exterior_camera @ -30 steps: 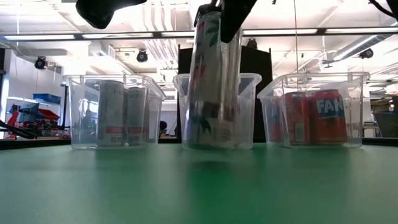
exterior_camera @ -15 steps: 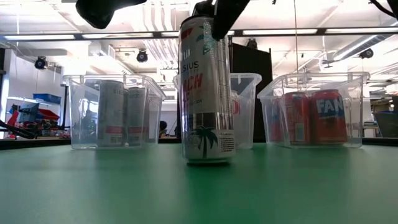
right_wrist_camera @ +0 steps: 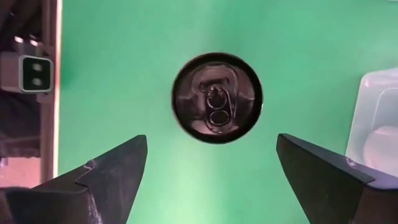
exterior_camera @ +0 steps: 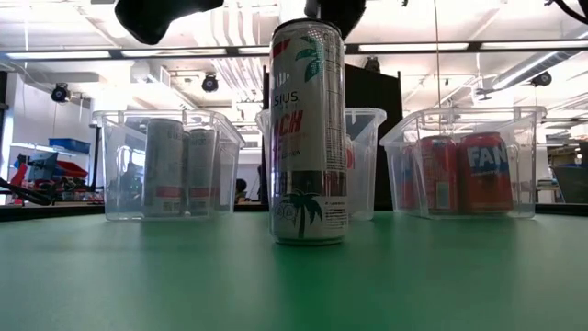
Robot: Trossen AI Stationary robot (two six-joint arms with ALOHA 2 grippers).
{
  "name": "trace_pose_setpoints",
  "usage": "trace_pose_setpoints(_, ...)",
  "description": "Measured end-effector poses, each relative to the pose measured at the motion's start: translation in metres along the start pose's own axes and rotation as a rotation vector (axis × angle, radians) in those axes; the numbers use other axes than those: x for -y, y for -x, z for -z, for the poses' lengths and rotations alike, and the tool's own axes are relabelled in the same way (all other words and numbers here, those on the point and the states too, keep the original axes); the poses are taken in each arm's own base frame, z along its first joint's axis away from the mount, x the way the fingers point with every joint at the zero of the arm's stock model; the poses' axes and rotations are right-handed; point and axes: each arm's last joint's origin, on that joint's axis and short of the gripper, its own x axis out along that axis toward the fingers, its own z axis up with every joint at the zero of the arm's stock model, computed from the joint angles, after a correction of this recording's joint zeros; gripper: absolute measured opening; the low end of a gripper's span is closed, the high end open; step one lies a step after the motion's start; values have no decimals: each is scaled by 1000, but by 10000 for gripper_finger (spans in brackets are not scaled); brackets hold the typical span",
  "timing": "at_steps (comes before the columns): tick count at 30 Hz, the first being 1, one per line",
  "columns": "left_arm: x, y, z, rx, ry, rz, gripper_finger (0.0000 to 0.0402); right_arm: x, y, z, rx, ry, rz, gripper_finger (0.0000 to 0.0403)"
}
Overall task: Sort soda cans
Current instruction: Put the white soda can into the left transparent bin
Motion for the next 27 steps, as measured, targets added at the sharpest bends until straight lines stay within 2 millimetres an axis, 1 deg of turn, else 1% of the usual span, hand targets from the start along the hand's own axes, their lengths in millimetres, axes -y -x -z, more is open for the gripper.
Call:
trace_pose_setpoints(5,-1,-3,0,15,-10,-6,387,-10,20,3,4,-24,-2,343)
trace_pose_setpoints(8,3,-10,2,50,-25,20,390,-17,35,12,-41,-61,23,333)
trace_pose_setpoints(10,6,-15,4,76,-24,43,390,-23,41,21,-67,-89,82,325)
trace_pose_setpoints(12,7,-20,7,83,-19,44,388,-32,46,26,-50,-101,125,317)
trace_pose_setpoints(15,9,-31,7,59,-18,27,383,-48,56,37,-28,-93,117,306)
trace_pose_setpoints(17,13,-38,1,30,-25,11,378,-59,64,45,-7,-93,127,298)
trace_pose_setpoints(22,25,-56,-23,-78,-72,-35,371,-81,76,61,69,-74,204,281)
trace_pose_setpoints(27,33,-66,-35,-197,-89,-86,369,-104,79,75,93,-67,215,268)
